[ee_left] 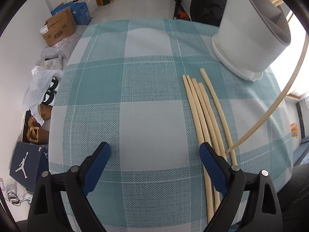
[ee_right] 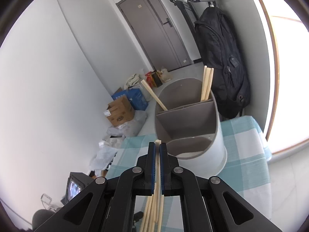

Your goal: Organize utensils

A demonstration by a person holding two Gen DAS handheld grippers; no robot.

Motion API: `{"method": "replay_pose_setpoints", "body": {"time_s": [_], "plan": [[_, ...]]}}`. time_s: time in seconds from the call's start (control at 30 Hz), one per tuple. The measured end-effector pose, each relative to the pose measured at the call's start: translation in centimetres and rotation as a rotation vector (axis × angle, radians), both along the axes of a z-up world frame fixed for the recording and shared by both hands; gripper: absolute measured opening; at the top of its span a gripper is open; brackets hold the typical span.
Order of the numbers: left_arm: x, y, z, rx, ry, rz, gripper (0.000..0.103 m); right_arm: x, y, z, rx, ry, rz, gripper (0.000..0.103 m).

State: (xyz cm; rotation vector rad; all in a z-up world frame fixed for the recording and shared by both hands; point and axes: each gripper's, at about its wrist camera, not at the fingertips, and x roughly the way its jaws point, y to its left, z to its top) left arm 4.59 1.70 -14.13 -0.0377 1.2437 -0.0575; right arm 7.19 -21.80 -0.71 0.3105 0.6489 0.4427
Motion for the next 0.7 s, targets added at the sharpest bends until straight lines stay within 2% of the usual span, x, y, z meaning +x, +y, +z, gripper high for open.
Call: {"method": "replay_pose_setpoints", "body": {"time_s": [0.17,0.47,0.6,0.7], "plan": [[-0.1,0.0,0.3,0.002,0.01,0.033,0.09,-1.0,-0.8,0.0,-0.006,-0.007,0.02,0.003],[-0.2,-1.1,0.1,0.017,0.003,0.061,0.091,-1.9,-3.3,0.6,0.043,-0.008,0.008,0.003],[0.0,-2.0,0.0,0.03,-0.001,0.055,0.091,-2.1,-4.2,0.8,0.05,-0.013,-0.002,0.002],[0.1,-2.8,-0.2,0.072,0.014,0.027,0.093,-2.0,-4.5,0.8,0.055,-0.005,-0.003,0.002]]}}
